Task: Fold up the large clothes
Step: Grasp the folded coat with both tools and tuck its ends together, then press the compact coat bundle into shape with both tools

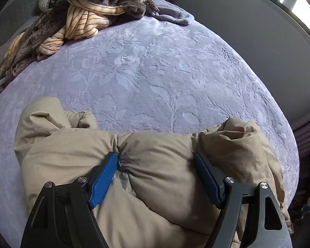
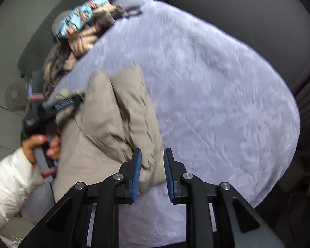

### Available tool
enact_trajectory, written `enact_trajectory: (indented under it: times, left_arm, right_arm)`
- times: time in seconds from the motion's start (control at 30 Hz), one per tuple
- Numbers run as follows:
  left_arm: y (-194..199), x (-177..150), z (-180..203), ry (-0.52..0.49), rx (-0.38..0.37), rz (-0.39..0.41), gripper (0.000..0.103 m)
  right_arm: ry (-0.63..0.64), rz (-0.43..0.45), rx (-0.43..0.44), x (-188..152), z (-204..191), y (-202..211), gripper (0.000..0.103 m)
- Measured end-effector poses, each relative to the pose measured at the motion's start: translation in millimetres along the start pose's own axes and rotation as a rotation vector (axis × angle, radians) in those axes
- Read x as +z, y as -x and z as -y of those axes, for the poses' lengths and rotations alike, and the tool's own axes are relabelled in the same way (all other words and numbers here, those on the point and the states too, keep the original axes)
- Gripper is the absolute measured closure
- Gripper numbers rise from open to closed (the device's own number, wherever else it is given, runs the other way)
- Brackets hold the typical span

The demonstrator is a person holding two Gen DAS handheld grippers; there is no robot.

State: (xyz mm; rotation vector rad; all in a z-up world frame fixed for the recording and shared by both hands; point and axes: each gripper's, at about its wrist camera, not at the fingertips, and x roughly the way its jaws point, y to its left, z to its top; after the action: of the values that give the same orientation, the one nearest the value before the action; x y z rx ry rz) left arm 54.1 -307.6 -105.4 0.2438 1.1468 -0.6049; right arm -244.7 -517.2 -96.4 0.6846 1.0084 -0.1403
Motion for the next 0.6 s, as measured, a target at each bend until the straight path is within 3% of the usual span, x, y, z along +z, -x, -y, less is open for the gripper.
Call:
enact_trajectory:
  times: [0.13, 0.2, 0.33, 0.47, 0.6]
  left_arm:
    - [4.6, -0.5, 0.8, -0.003, 0.03, -0.004, 0.025]
    - [16.1, -1.2, -0.3, 0.008, 0.059, -0.004, 0.025]
    - [61.9, -13.6, -8.0, 0.039, 0.06, 0.021, 0.025]
    - [105.7, -50.4, -22.2, 0.082, 0.036, 0.003, 0.025]
    - [124.9, -101.4, -38.4, 0.129, 0.006, -0.043, 0.025]
  right_arm:
    - [0.127, -0.088, 0.062, 2.1, -27.8, -27.5, 0.079]
    - [0.167, -0.153, 0.053, 2.4, -38.2, -52.2, 0.079]
    - [0.12, -0.242, 0.045, -4.3, -28.2, -86.6, 0.079]
    - [0.094, -0.282, 0.047, -9.6, -16.4, -100.5, 0.079]
    - [0.102, -0.291, 0.03, -17.3, -14.4, -112.8, 0.079]
